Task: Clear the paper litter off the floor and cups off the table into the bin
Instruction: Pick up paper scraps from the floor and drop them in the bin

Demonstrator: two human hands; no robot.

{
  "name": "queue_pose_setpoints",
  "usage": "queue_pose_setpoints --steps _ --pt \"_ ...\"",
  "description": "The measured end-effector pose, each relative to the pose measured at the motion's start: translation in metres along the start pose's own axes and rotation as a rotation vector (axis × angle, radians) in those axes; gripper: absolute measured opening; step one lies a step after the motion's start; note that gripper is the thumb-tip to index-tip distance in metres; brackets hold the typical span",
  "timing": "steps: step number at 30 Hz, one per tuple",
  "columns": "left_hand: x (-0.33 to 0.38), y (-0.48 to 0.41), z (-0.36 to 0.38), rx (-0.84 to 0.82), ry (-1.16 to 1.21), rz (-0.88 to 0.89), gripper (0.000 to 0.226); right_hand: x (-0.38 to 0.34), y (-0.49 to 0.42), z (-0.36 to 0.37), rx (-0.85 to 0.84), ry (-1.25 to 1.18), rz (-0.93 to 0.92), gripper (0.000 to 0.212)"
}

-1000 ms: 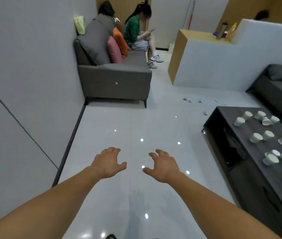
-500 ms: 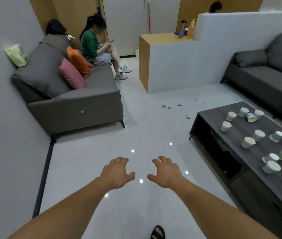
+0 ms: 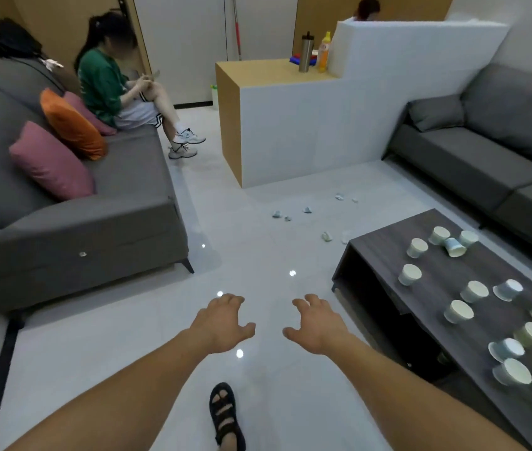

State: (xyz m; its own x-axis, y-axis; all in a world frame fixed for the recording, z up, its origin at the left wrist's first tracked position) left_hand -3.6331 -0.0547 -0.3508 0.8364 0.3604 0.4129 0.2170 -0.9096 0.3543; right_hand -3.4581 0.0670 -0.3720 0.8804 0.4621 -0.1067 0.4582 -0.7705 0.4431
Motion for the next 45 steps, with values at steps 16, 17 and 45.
queue_pose_setpoints --steps 16,17,45 --pt "-0.003 -0.341 -0.15 -0.085 -0.073 0.173 0.075 0.025 -0.282 -0.141 0.008 -0.093 0.182 0.076" --pt "0.0 -0.365 -0.155 -0.084 -0.078 0.174 0.074 0.031 -0.304 -0.149 0.004 -0.089 0.183 0.077" --pt "-0.026 -0.877 -0.317 -0.276 -0.026 0.093 0.073 0.081 -0.804 -0.354 -0.132 -0.103 0.203 0.075"
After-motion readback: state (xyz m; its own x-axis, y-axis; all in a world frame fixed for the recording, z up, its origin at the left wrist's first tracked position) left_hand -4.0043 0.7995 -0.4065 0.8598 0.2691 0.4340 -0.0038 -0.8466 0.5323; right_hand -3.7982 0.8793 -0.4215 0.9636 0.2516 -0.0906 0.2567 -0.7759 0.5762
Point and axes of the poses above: each hand's wrist, its own y-axis away from the middle knuckle, its own z-axis out of the palm, x = y × z, the point moved 2 cm from there along -y, towards the middle knuckle, and after that the axes turned 9 degrees about z, right-handed, at the moved point
